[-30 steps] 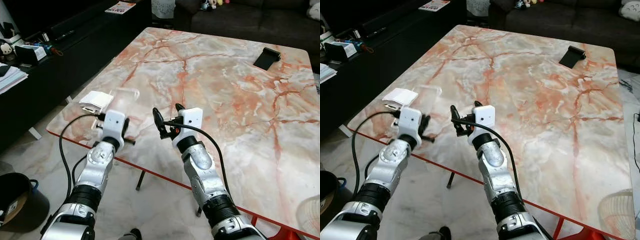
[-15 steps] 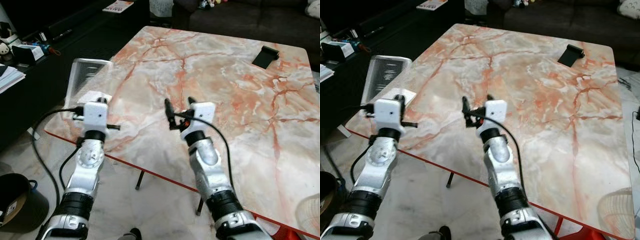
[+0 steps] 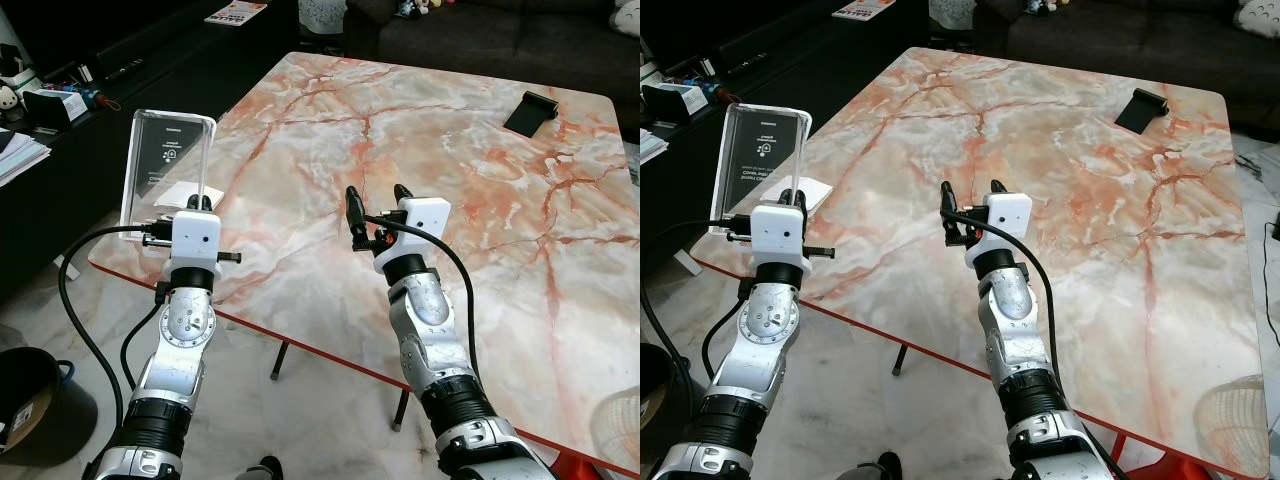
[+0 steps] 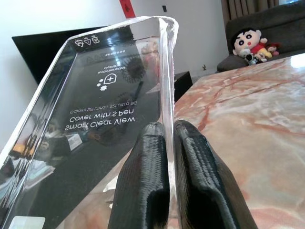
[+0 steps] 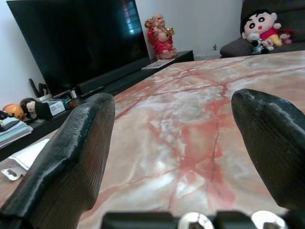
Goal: Picking trash to rubbish bin
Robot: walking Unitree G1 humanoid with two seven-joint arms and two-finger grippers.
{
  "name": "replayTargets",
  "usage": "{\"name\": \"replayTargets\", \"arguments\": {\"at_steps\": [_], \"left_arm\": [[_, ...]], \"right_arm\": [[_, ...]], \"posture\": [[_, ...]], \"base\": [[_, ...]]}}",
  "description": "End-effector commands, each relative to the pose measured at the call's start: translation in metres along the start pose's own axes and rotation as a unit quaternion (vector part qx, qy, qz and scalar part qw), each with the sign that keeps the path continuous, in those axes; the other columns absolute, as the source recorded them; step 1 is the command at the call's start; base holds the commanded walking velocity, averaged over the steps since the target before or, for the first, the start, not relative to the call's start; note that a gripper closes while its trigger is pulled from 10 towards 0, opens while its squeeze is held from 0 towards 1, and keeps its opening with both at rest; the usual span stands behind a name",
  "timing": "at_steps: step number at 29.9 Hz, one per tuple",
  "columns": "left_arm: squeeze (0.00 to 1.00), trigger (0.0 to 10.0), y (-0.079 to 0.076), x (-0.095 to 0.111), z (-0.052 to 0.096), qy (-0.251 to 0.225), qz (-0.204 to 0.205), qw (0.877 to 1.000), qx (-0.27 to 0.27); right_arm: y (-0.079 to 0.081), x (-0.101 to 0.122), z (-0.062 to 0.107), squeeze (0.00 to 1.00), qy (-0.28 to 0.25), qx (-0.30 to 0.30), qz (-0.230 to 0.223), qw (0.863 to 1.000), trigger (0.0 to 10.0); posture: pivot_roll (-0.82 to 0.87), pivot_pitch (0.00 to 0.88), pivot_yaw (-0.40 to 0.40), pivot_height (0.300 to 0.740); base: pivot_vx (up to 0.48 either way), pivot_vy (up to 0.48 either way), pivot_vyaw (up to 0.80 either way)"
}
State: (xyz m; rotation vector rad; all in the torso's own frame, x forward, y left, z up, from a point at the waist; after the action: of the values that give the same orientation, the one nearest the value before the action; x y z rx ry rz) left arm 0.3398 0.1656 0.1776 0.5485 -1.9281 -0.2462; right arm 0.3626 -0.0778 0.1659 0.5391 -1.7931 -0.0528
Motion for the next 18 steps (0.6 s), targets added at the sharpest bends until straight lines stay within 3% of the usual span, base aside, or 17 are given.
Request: {"name": "replayTargets", "arguments": {"at_steps": [1,18], "left_arm": [[0.0,10.0,0.0008,0.0053,-0.0029,-0.007,-0.001,1.0,0.002],[0.0,10.0,-0.0038,0.004,-0.0009,-0.002,0.001,1.0,-0.005]], "right_arm": [[0.0049,0.0008,-0.0014,0.0,-0.004,0.009,-0.002,1.0,10.0],[0.011,-0.0029,0.0006,0.0,0.0,0.024,-0.013,1.0,10.0]], "posture": [[0.12,0.143,0.041,0.74],[0.12,0.143,0.031,0.74]], "base": [[0.0,0.0,0.0],[0.0,0.0,0.0]]}}
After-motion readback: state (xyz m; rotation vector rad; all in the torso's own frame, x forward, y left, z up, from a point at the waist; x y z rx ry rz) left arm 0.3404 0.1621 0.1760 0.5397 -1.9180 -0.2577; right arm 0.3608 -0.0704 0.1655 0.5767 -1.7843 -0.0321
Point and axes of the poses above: a point about 5 cm out from each wrist's last joint towards the gripper, its own z axis pointing back from the gripper into the wrist, its own x axis along the axis of the wrist's last joint, y = z × x, the point moved 1 cm from there along -z, pointing out of the wrist towards the gripper, and after that the axes turned 11 degrees about -z, right-handed, at the moved point
